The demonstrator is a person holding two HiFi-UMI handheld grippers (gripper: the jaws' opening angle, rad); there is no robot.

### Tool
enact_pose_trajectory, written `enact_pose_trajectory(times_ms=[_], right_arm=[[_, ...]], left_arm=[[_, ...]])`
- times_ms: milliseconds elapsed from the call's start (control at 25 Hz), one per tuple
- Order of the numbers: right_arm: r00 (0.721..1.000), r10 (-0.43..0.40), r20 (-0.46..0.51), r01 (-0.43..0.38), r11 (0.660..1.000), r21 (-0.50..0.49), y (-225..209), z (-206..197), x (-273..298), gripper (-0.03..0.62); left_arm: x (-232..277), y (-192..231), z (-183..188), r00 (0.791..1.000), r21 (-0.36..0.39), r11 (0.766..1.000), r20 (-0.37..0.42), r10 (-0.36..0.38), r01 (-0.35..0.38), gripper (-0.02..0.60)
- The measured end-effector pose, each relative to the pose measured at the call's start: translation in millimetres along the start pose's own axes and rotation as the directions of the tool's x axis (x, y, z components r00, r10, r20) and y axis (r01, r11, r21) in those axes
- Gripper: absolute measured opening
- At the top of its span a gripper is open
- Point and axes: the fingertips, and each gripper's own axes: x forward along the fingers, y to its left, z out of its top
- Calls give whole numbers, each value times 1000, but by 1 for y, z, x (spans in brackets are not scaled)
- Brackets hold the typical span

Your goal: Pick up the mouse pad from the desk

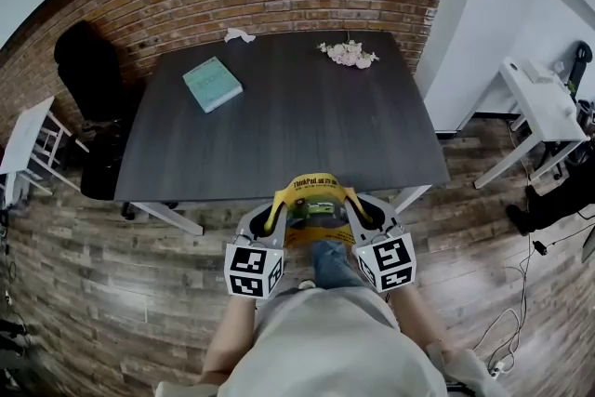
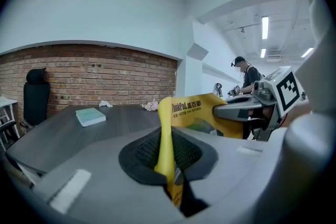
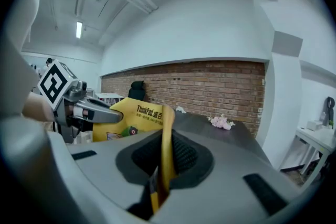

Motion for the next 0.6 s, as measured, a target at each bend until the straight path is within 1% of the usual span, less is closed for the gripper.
enact_pose_trajectory(times_ms=[320,600], right_arm=[[1000,18,4,-18,1000,4,-1,1,1,23],[1000,12,16,-12,1000,0,0,4,2,23]], left_arm=[[3,1,3,1000,-4,1000,3,6,-6,28],[1,1,5,1000,0,1000,12,1,-1,28]])
